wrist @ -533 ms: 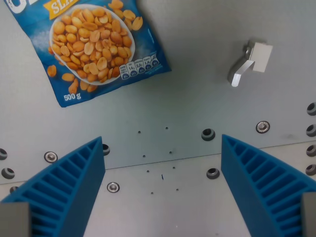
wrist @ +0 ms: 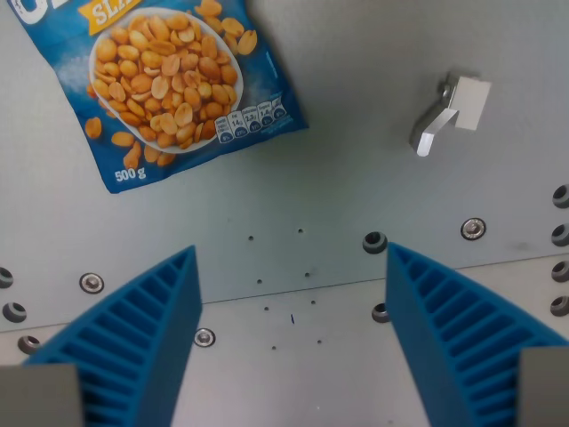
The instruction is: Close gripper
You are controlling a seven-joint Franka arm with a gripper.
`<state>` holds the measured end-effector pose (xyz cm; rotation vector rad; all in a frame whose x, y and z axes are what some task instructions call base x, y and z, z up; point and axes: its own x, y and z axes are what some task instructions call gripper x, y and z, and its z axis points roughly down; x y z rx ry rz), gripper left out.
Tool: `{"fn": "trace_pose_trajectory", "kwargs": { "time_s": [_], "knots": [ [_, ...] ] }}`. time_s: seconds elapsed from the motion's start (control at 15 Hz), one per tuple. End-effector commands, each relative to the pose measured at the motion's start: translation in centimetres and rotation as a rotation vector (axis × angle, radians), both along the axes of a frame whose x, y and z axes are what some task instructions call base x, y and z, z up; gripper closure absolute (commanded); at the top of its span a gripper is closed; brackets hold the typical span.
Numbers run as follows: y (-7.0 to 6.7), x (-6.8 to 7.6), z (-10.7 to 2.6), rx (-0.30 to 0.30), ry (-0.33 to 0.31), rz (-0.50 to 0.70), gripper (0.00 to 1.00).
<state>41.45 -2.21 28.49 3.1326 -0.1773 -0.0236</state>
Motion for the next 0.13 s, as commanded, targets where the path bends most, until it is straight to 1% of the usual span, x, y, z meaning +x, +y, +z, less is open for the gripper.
{"fn": "trace_pose_trajectory", "kwargs": {
  "time_s": [0.07, 0.13],
  "knots": [
    [-0.01, 0.02, 0.23, 0.0, -0.006, 0.0, 1.0],
    [-0.01, 0.02, 0.23, 0.0, -0.006, 0.0, 1.0]
  ]
}}
